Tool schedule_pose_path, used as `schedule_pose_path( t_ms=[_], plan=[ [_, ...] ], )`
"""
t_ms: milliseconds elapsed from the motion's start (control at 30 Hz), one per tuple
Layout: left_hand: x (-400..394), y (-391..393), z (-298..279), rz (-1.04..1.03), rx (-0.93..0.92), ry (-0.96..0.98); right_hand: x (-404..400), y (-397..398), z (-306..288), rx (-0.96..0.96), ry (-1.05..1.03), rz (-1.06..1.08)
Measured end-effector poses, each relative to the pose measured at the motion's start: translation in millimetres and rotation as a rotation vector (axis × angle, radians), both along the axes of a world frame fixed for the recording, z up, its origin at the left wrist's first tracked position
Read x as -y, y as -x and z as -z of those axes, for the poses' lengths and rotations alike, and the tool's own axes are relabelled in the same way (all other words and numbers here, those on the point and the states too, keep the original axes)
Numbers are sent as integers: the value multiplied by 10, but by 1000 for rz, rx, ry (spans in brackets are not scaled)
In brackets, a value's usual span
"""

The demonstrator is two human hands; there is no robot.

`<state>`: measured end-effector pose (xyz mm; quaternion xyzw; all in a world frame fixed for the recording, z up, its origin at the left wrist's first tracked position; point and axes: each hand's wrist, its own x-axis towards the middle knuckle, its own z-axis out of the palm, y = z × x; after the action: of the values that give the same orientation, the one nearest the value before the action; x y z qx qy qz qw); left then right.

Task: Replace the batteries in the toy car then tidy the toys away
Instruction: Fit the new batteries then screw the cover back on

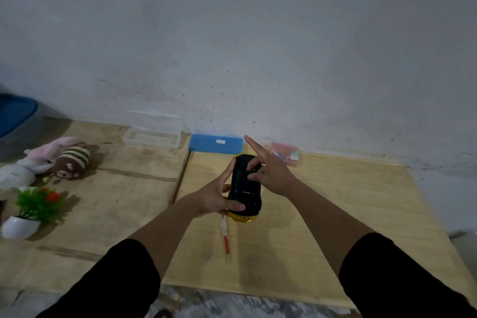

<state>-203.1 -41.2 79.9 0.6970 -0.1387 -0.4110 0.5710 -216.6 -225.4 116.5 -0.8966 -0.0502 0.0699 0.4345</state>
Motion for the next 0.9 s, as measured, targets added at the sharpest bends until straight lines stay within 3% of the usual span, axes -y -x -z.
schedule_pose_path(
  t_ms=[900],
  plan=[
    [36, -105, -109, -44, 32, 48, -26, -113, -100, 82, 76, 19]
  ],
)
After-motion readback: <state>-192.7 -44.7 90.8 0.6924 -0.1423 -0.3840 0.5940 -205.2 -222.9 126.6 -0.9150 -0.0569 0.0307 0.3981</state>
